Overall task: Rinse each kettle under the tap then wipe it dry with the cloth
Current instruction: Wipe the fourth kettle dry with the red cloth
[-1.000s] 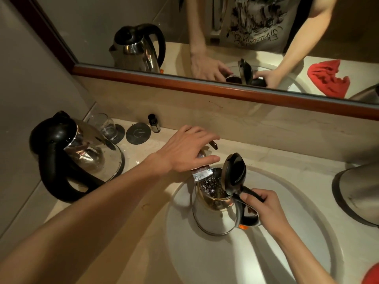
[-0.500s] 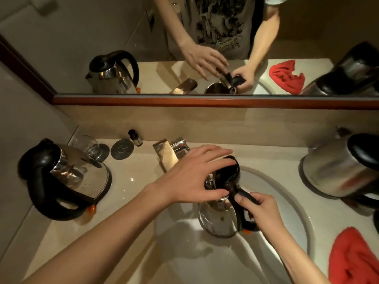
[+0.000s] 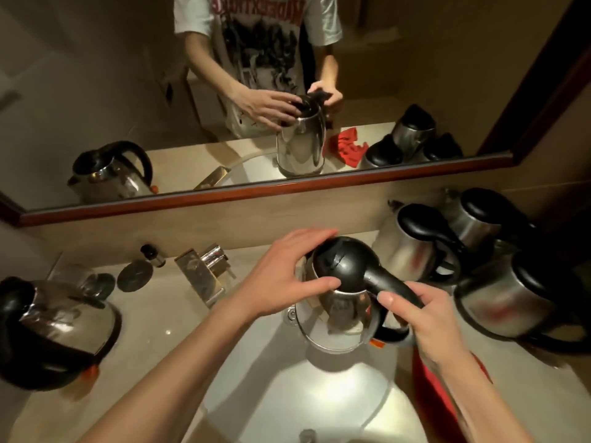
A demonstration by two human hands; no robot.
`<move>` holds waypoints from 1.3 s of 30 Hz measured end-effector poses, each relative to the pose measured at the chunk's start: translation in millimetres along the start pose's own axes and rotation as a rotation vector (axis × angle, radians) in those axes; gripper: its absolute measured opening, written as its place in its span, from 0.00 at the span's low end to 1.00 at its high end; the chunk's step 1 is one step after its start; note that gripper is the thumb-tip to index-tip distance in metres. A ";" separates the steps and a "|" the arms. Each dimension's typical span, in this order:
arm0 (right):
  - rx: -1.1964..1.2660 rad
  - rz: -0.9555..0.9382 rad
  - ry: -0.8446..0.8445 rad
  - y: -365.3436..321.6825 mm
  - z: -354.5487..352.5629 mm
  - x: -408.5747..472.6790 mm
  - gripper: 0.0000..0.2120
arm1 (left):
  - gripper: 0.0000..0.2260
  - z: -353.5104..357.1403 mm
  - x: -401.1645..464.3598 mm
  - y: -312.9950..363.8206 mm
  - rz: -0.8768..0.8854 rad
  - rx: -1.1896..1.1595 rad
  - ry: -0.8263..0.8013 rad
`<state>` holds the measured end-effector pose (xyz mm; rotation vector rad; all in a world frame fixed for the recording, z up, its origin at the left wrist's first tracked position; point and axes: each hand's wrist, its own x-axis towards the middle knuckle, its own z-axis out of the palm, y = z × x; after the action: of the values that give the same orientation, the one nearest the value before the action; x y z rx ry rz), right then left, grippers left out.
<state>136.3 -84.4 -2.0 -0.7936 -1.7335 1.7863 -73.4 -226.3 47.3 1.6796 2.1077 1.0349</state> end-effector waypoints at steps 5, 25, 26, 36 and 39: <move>0.095 -0.046 0.076 -17.0 -40.1 -18.9 0.16 | 0.29 22.3 18.2 44.5 0.037 -0.053 0.029; 0.055 0.044 0.544 -19.2 -208.8 -134.7 0.26 | 0.35 247.1 5.0 70.9 -0.167 -0.396 -0.081; 0.083 0.059 0.561 -18.3 -212.3 -140.0 0.18 | 0.36 260.0 2.0 64.3 -0.185 -0.353 -0.132; 0.124 0.101 0.736 -4.8 -235.7 -178.0 0.14 | 0.23 329.5 -20.7 23.0 0.184 0.289 -0.404; 0.164 0.099 0.751 -6.4 -236.6 -184.1 0.16 | 0.09 328.2 -26.0 28.2 0.070 0.102 -0.258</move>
<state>434.1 -53.1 12.1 -1.2832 -1.0548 1.3920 150.6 -127.3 -174.5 1.8360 1.9759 0.6947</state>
